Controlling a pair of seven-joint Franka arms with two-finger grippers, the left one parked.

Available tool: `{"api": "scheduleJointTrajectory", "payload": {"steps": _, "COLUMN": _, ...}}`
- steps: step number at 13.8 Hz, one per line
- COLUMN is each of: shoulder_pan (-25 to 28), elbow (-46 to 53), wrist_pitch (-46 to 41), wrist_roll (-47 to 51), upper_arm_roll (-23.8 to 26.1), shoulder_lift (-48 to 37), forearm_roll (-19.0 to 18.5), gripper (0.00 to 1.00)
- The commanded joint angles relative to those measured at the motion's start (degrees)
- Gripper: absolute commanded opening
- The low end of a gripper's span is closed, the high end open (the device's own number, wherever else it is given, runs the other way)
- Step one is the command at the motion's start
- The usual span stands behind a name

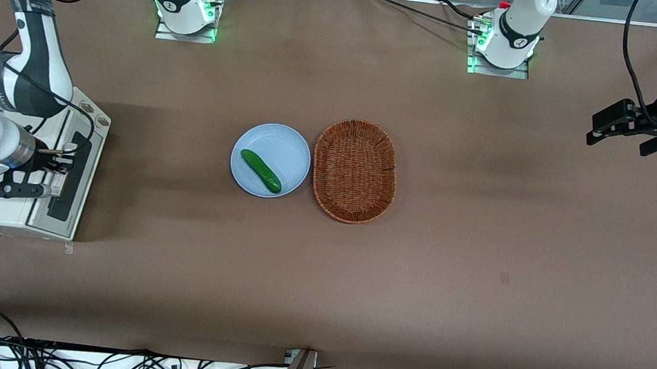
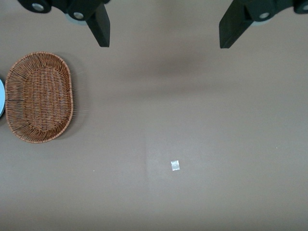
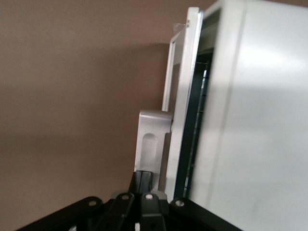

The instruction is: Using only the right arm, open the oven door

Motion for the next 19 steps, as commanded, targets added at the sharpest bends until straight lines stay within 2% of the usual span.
{"api": "scheduleJointTrajectory", "payload": {"steps": 1, "shoulder_pan": 3.6, "elbow": 0.1, "wrist_pitch": 9.0, "wrist_roll": 8.5, "upper_arm_roll": -0.4, "shoulder_lift": 7.1, "forearm_roll": -0.4, "gripper": 0.00}}
{"api": "scheduleJointTrajectory", "payload": {"steps": 7, "shoulder_pan": 9.5, "elbow": 1.3, "wrist_pitch": 16.4, "wrist_roll": 22.0, "upper_arm_roll": -0.4, "shoulder_lift": 12.8, "forearm_roll": -0.3, "gripper": 0.00}}
{"api": "scheduleJointTrajectory", "payload": {"steps": 10, "shoulder_pan": 11.3, "elbow": 4.4, "wrist_pitch": 15.4, "wrist_roll": 27.2, "upper_arm_roll": -0.2, "shoulder_lift": 13.0, "forearm_roll": -0.2, "gripper": 0.45}}
{"api": "scheduleJointTrajectory", "payload": {"steps": 11, "shoulder_pan": 11.2, "elbow": 4.7, "wrist_pitch": 14.0, "wrist_roll": 26.9, "upper_arm_roll": -0.1, "shoulder_lift": 12.3, "forearm_roll": -0.2, "gripper": 0.69}}
{"api": "scheduleJointTrajectory", "payload": {"steps": 12, "shoulder_pan": 11.1, "elbow": 4.7, "wrist_pitch": 12.4, "wrist_roll": 26.7, "upper_arm_roll": 0.6, "shoulder_lift": 10.2, "forearm_roll": -0.2, "gripper": 1.00}}
{"api": "scheduleJointTrajectory", "payload": {"steps": 14, "shoulder_pan": 10.9, "elbow": 4.1, "wrist_pitch": 7.6, "wrist_roll": 24.6, "upper_arm_roll": 1.4, "shoulder_lift": 4.2, "forearm_roll": 0.7, "gripper": 1.00}}
{"api": "scheduleJointTrajectory", "payload": {"steps": 15, "shoulder_pan": 10.6, "elbow": 4.3, "wrist_pitch": 4.8, "wrist_roll": 23.2, "upper_arm_roll": 1.6, "shoulder_lift": 1.4, "forearm_roll": 4.0, "gripper": 1.00}}
{"api": "scheduleJointTrajectory", "payload": {"steps": 17, "shoulder_pan": 10.2, "elbow": 4.3, "wrist_pitch": -1.8, "wrist_roll": 19.6, "upper_arm_roll": 1.8, "shoulder_lift": -4.8, "forearm_roll": 13.5, "gripper": 1.00}}
{"api": "scheduleJointTrajectory", "payload": {"steps": 19, "shoulder_pan": 9.6, "elbow": 4.1, "wrist_pitch": -8.5, "wrist_roll": 14.7, "upper_arm_roll": 1.9, "shoulder_lift": -11.1, "forearm_roll": 15.1, "gripper": 1.00}}
